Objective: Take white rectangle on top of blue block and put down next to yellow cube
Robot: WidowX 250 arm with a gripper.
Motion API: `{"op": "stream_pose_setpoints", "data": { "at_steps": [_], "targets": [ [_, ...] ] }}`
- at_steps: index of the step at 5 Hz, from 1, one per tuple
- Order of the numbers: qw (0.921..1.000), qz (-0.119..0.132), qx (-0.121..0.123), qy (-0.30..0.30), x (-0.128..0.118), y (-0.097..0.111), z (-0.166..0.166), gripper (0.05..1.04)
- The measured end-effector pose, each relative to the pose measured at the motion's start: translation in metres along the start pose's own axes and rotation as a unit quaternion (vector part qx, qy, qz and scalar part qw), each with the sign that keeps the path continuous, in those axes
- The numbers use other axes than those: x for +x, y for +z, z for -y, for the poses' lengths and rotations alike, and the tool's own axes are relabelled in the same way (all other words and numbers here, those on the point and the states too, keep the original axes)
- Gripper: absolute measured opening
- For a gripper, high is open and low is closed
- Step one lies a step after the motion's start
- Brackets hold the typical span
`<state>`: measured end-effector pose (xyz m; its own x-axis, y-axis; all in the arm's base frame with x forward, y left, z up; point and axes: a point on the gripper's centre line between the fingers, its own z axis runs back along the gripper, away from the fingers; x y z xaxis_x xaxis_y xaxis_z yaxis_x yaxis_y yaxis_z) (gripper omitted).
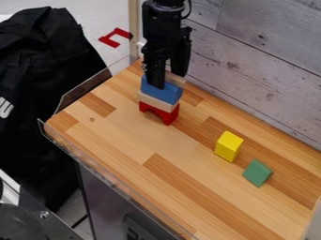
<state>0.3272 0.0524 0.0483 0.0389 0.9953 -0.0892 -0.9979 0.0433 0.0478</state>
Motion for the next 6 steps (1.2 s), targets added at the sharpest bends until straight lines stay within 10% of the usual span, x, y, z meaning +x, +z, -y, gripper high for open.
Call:
{"op": "stream_pose_setpoints", "data": {
  "at_steps": [2,3,6],
  "targets": [
    [1.0000,-0.003,0.000,0.002,-0.001,-0.002,0.001,0.271],
    [1.0000,-0.001,-0.001,-0.001,-0.001,-0.002,0.001,0.139],
    [0.9969,0.032,-0.071,-0.014,-0.047,0.029,0.017,0.120]
  ]
}}
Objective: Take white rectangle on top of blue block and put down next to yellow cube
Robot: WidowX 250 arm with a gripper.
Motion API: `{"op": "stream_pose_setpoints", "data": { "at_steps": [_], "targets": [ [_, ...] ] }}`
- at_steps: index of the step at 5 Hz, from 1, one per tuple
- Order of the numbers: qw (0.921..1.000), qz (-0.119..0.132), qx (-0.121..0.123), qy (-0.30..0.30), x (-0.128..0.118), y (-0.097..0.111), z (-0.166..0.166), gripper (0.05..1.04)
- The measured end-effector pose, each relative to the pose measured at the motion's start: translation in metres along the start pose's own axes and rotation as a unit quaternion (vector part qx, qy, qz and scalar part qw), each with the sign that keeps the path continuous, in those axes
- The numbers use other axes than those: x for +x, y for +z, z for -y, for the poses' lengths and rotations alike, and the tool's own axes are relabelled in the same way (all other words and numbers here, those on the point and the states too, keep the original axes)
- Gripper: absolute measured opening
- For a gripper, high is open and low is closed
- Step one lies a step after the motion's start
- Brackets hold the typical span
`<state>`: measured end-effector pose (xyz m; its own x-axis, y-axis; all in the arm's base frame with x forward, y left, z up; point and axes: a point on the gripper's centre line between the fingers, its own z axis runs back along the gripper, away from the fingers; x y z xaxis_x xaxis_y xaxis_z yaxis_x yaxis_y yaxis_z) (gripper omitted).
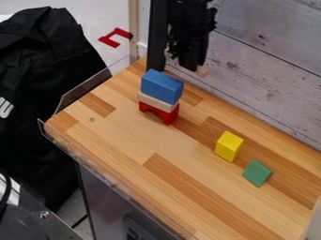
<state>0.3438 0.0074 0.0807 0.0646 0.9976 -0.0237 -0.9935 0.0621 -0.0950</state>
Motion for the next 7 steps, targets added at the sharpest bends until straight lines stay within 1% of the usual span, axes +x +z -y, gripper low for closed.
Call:
{"op": "stream_pose_setpoints", "data": {
  "at_steps": [1,2,3,4,5,6,7],
  "targets": [
    [0.9999,-0.004,-0.015,-0.001,-0.035,-0.001,-0.001,0.120],
    [0.9993,-0.026,-0.026,-0.004,-0.061,-0.008,-0.003,0.119],
    [0.9989,-0.044,-0.006,-0.014,-0.087,-0.027,-0.007,0.119],
    [0.9985,-0.049,0.014,-0.018,-0.098,-0.043,-0.011,0.119],
    [0.9980,-0.053,0.032,-0.012,-0.100,-0.060,-0.011,0.119],
    [0.9979,-0.054,0.035,-0.012,-0.101,-0.063,-0.012,0.119],
    [0.9979,-0.050,0.040,-0.012,-0.096,-0.064,-0.013,0.120]
  ]
}}
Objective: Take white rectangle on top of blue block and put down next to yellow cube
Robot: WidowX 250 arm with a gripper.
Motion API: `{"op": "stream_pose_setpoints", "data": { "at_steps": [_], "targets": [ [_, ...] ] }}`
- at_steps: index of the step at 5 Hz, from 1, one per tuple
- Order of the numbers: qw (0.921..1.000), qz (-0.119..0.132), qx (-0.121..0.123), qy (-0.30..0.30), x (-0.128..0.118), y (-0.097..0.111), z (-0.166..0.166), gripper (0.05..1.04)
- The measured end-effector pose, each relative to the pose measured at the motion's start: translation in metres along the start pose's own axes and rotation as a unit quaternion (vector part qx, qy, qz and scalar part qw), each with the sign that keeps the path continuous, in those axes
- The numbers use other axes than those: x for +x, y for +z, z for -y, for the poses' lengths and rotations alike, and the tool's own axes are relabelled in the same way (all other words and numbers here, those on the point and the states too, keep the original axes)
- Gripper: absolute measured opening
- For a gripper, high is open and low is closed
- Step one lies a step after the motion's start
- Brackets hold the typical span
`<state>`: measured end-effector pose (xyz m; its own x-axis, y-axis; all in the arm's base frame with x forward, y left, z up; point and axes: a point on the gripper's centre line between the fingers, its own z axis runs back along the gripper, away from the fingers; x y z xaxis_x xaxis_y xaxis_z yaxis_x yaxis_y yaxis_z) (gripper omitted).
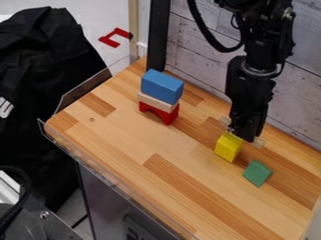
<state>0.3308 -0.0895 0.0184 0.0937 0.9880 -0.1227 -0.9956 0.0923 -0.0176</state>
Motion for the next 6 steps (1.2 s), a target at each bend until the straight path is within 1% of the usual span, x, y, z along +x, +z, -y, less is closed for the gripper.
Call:
{"op": "stream_pose_setpoints", "data": {
  "at_steps": [2,3,4,6],
  "targets": [
    [1.0000,0.003,-0.001,0.004,0.014,0.002,0.001,0.119],
    [0.9999,-0.004,0.010,0.007,0.018,-0.005,-0.002,0.120],
    [0.9998,-0.006,0.015,0.008,0.022,-0.009,-0.003,0.119],
    [0.9998,-0.011,0.018,0.003,0.018,-0.013,-0.001,0.119]
  ]
}}
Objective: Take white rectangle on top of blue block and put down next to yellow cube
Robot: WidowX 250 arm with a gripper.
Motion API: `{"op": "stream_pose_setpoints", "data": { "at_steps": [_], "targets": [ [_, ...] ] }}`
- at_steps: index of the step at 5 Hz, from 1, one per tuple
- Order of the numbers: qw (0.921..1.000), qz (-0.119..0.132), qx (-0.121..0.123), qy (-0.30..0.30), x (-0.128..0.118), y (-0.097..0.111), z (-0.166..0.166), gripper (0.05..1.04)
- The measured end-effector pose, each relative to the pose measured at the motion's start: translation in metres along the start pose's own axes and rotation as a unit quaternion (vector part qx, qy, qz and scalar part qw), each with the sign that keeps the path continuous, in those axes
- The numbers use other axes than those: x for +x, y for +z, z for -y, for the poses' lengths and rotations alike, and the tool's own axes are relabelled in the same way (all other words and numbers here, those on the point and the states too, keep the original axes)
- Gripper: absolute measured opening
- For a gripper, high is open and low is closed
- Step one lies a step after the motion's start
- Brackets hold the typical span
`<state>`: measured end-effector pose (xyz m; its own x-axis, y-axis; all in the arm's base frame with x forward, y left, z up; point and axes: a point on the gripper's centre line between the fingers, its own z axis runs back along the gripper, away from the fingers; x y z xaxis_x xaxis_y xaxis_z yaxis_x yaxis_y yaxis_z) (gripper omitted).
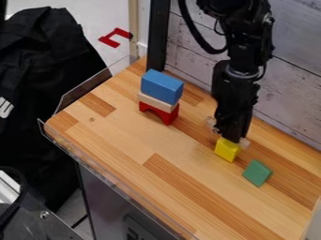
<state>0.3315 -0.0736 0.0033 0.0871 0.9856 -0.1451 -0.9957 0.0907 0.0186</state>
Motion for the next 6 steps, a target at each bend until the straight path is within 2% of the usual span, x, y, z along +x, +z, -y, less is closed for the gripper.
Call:
{"op": "stream_pose_setpoints", "data": {
  "at_steps": [1,4,5,6],
  "targets": [
    [0.9999,-0.001,-0.010,-0.004,-0.0030,0.0036,0.0061,0.120],
    [1.0000,-0.001,-0.003,-0.004,-0.0033,-0.0025,0.0057,0.144],
    [1.0000,-0.006,0.001,-0.004,-0.0047,-0.0054,0.0045,0.347],
    [0.9998,0.003,0.012,-0.012,-0.0024,-0.0027,0.0030,0.651]
  ]
}}
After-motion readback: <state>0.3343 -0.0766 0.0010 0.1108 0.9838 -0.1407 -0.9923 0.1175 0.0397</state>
